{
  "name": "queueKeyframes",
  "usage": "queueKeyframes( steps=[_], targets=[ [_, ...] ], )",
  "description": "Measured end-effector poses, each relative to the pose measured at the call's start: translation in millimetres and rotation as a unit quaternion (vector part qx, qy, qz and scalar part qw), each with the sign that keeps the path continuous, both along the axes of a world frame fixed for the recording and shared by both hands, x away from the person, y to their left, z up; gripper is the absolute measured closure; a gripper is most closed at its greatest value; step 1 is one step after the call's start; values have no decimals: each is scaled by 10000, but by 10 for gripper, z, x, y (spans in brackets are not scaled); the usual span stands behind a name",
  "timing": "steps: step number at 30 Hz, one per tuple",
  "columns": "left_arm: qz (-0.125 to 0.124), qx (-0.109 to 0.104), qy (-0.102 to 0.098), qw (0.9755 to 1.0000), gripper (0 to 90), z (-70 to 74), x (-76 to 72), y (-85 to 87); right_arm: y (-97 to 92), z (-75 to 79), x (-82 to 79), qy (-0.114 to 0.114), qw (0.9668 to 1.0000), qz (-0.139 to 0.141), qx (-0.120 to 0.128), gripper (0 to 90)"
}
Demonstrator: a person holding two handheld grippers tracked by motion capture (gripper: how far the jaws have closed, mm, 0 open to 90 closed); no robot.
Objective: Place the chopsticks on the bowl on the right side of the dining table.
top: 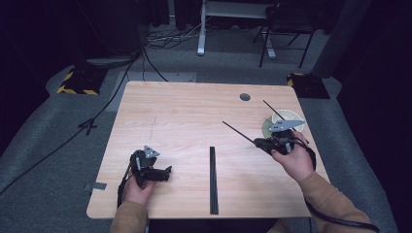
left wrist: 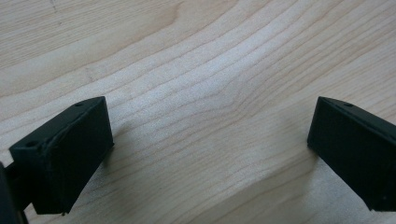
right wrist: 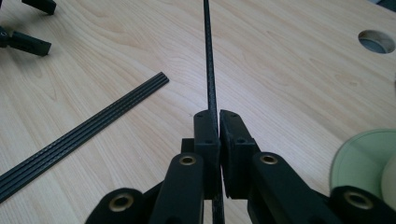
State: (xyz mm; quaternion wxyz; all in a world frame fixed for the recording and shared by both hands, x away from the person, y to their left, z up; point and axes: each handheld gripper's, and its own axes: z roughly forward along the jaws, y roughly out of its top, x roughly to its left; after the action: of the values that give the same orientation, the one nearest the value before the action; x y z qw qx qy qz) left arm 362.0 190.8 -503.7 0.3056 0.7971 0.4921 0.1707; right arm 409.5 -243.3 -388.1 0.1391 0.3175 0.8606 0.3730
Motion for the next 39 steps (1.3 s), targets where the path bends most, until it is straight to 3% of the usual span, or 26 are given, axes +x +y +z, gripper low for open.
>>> queueKeyframes(
  steps=[6,19,26,35,39],
  targets=[
    [1,-2,-1,10000,3,0,0,0,-64,108,62,50,9999,-20,140,861],
    [-6,3,29,10000,3,3,1,-1,-332,287,234,-68,9994,-200,283,861],
    [32,7,-19,10000,3,-4,-33,7,-502,372,387,-186,9989,-365,217,861],
    [-2,-12,-7,10000,3,-5,-43,13,-691,406,587,-264,9986,-352,297,861],
    [-1,7,7,10000,3,-1,-40,13,-818,387,673,-284,9976,-587,227,861]
  ],
)
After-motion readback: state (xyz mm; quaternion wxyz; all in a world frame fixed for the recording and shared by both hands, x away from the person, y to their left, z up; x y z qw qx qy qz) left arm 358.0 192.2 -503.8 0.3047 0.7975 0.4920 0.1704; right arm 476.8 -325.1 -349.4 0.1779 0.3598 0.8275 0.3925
